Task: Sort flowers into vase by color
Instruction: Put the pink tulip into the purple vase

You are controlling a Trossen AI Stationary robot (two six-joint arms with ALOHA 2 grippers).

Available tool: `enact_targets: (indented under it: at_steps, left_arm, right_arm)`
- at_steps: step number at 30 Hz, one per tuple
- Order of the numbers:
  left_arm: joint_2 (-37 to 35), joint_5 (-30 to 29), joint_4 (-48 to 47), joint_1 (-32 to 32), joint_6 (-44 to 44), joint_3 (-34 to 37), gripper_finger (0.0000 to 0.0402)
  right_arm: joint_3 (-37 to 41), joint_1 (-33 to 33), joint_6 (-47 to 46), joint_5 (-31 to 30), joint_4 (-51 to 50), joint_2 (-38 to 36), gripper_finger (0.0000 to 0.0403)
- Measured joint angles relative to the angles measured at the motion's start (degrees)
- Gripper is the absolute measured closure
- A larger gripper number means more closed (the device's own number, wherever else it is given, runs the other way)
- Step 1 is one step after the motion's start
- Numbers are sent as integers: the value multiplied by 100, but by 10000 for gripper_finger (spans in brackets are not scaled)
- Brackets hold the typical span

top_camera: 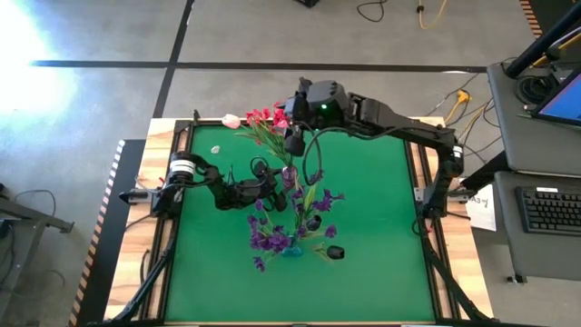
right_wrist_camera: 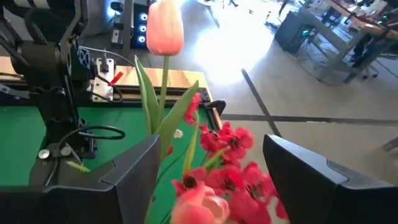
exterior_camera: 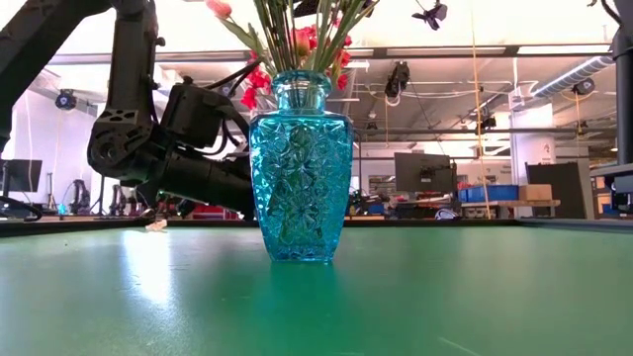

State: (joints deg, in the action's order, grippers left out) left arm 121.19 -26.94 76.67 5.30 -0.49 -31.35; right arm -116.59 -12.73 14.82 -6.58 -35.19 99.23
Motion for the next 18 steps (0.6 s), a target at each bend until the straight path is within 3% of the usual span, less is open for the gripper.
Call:
enact_targets:
  at_steps: [9,18]
  left_arm:
    - [-28,-4,9,-42,-46,34,102]
    - [-307,-5,11,-186,-66,117,102]
  right_arm:
    - [-570,-2,26,60,-491,295,124]
    - [-561,-15,-91,55,-1111,-189,136]
